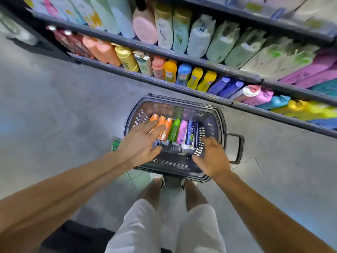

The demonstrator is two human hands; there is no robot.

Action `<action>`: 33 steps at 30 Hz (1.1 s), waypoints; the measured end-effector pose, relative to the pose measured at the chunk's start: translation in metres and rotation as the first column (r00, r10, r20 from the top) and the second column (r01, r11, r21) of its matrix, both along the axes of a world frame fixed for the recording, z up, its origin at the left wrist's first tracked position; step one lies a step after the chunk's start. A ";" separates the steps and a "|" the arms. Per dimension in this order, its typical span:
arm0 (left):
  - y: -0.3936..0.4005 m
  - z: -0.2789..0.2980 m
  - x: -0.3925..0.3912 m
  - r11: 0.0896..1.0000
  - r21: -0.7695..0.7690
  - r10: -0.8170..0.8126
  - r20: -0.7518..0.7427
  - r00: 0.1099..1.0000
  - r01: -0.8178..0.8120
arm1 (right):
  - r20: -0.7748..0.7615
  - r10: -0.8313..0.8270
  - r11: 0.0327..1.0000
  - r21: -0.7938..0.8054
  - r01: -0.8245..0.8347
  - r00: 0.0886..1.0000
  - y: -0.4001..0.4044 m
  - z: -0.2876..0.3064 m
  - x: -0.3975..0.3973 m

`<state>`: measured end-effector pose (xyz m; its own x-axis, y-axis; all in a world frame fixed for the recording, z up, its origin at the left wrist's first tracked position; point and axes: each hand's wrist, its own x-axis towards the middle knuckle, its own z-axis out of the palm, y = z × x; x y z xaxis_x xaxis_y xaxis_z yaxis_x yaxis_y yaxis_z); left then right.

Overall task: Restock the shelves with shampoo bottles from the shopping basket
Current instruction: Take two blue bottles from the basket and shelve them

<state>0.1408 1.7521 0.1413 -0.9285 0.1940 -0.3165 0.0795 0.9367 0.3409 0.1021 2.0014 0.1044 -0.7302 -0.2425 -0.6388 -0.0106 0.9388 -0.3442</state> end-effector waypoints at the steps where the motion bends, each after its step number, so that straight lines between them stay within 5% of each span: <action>1: -0.002 -0.019 -0.005 1.000 0.014 0.009 0.013 1.000 -0.010 | 0.018 -0.024 1.000 0.008 0.024 1.000 -0.001 -0.019 -0.002; 11: 0.027 -0.245 -0.031 0.984 0.099 0.129 0.178 0.976 -0.148 | 0.163 -0.223 0.974 0.069 0.214 0.961 0.003 -0.247 -0.010; 18: 0.052 -0.375 -0.036 0.981 0.116 0.113 0.298 0.948 -0.153 | 0.106 -0.341 0.936 0.126 0.327 0.934 0.011 -0.387 -0.013; 26: 0.051 -0.448 -0.044 0.958 0.178 0.161 0.316 0.935 -0.225 | -0.099 -0.442 0.878 0.155 0.453 0.892 0.004 -0.496 -0.045; 33: 0.046 -0.458 -0.039 0.923 0.240 0.222 0.311 0.924 -0.302 | -0.198 -0.552 0.831 -0.047 0.555 0.810 0.007 -0.488 -0.045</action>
<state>0.1014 1.7984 -0.3163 -0.8428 0.0730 -0.5333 -0.2892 0.7742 0.5630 0.0569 2.0084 -0.3836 -0.8475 0.2481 -0.4692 0.4469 0.8105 -0.3786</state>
